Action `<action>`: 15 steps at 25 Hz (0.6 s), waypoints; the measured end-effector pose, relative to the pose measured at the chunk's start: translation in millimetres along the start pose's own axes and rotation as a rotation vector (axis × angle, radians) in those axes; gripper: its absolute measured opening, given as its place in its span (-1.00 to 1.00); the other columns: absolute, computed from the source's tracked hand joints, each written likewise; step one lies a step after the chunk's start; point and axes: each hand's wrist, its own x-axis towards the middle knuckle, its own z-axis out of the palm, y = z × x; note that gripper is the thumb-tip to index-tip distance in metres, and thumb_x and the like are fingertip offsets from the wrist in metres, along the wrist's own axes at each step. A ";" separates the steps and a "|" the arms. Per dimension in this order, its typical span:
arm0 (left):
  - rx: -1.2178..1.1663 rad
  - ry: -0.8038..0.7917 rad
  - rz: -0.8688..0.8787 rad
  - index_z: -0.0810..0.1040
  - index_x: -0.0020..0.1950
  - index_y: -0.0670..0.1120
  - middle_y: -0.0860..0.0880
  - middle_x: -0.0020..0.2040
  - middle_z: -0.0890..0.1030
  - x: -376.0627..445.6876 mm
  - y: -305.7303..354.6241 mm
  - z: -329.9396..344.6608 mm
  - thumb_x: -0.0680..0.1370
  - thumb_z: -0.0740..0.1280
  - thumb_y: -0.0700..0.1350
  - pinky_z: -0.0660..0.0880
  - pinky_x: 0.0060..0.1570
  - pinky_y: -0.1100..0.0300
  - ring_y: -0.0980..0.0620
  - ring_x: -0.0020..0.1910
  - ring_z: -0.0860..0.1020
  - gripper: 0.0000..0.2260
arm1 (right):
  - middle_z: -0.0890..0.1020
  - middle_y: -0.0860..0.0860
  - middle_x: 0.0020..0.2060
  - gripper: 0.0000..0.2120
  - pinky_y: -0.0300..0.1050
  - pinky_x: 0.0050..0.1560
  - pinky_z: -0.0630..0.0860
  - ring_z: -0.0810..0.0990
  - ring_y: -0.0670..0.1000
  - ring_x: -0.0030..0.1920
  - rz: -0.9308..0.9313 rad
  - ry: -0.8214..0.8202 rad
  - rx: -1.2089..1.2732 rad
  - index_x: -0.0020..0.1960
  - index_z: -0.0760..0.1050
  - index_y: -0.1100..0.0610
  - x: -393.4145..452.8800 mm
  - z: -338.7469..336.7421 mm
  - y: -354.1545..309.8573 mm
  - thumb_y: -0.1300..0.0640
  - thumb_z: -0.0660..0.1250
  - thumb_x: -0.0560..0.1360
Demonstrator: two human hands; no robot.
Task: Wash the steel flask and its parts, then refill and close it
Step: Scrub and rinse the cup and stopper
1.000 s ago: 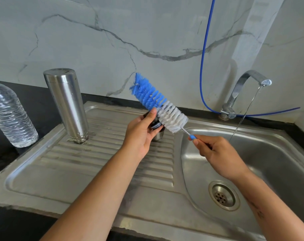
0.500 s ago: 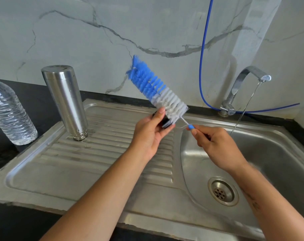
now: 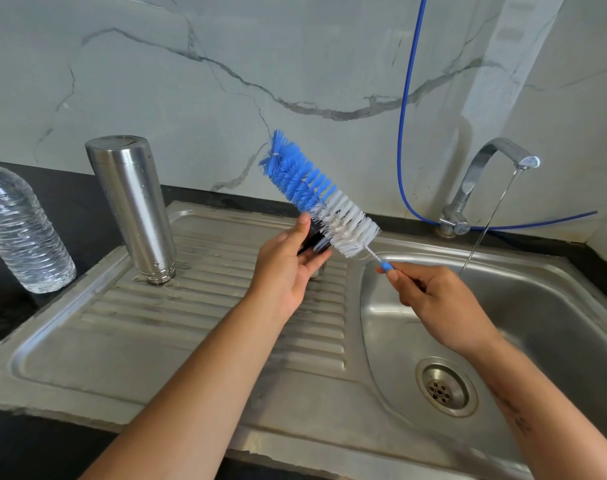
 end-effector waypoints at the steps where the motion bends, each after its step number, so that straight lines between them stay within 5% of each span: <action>1: 0.013 -0.003 0.011 0.64 0.15 -0.20 -0.11 0.07 0.74 -0.7 1.0 0.1 0.59 0.43 -0.12 0.65 0.13 0.02 -0.05 0.11 0.70 -0.80 | 0.32 0.01 -0.42 -0.63 -0.21 -0.37 0.23 0.24 -0.05 -0.37 0.002 -0.004 -0.003 0.05 0.58 0.39 0.1 -0.2 0.5 0.05 0.27 0.67; 7: 0.083 -0.071 -0.041 0.63 0.16 -0.19 -0.09 0.02 0.74 -9.9 -8.1 6.9 0.54 0.45 -0.21 0.64 0.15 0.05 0.01 0.04 0.71 -0.80 | 0.34 0.03 -0.43 -0.75 -0.28 -0.41 0.26 0.23 -0.10 -0.42 0.055 0.025 0.015 0.01 0.68 0.12 3.4 9.8 -11.3 0.06 0.26 0.67; 11: -0.063 0.025 0.059 0.62 0.07 -0.21 -0.10 -0.10 0.75 4.6 11.2 -4.5 0.56 0.42 -0.29 0.67 0.04 0.06 0.01 -0.09 0.73 -0.90 | 0.34 -0.07 -0.48 -0.81 -0.31 -0.42 0.24 0.24 -0.11 -0.46 0.060 -0.111 0.014 0.03 0.67 -0.09 -2.6 0.3 -9.9 0.05 0.27 0.67; 15: 0.096 -0.119 -0.004 0.64 0.10 -0.19 -0.11 -0.03 0.75 -9.8 -5.7 5.8 0.55 0.41 -0.30 0.64 0.15 0.02 -0.02 -0.01 0.72 -0.86 | 0.33 0.00 -0.43 -0.71 -0.19 -0.36 0.25 0.25 -0.04 -0.39 0.043 0.005 -0.047 0.04 0.68 0.20 4.1 -0.4 -2.3 0.04 0.27 0.66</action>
